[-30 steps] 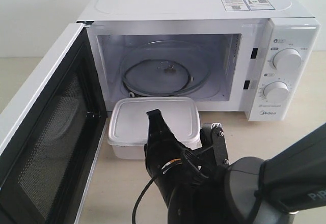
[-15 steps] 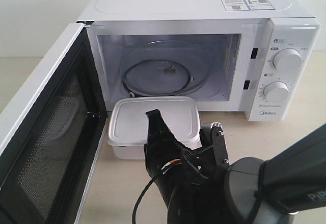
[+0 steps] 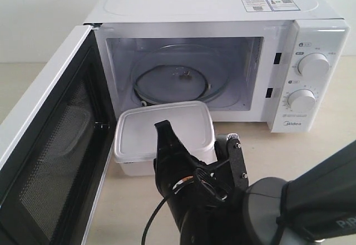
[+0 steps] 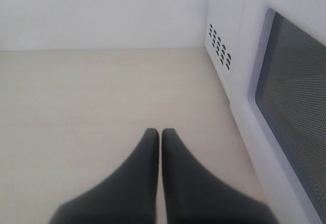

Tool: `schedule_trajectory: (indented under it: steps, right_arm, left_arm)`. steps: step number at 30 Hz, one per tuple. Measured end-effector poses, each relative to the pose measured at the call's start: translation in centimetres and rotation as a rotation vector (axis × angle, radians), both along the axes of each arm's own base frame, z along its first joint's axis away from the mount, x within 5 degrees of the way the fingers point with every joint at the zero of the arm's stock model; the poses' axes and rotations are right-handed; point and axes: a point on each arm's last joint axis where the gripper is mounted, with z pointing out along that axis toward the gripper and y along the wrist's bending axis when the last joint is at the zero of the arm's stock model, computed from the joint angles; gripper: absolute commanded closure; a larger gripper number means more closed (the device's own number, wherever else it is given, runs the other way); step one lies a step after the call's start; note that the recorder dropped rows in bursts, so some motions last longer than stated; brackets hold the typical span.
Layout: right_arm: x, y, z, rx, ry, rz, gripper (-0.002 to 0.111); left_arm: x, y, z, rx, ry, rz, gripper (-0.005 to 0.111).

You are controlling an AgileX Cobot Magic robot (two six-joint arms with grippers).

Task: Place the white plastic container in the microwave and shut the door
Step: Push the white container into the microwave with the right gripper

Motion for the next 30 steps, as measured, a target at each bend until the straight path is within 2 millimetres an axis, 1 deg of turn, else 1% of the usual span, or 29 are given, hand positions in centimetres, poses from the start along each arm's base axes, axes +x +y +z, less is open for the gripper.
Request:
schedule_trajectory:
  steps: [9, 11, 19, 30]
  right_arm:
    - [-0.3, 0.3, 0.3, -0.001, -0.036, 0.006, 0.108]
    - [-0.4, 0.1, 0.5, 0.0, -0.047, 0.002, 0.108]
    - [-1.2, -1.7, 1.1, -0.014, -0.069, -0.025, 0.108]
    - [-0.9, -1.6, 2.1, 0.049, -0.164, -0.025, 0.108]
  left_arm:
    - [0.0, 0.0, 0.0, 0.0, 0.0, 0.0, 0.102]
    - [0.0, 0.0, 0.0, 0.0, 0.0, 0.0, 0.102]
    - [0.0, 0.0, 0.0, 0.0, 0.0, 0.0, 0.102]
    - [0.0, 0.0, 0.0, 0.0, 0.0, 0.0, 0.102]
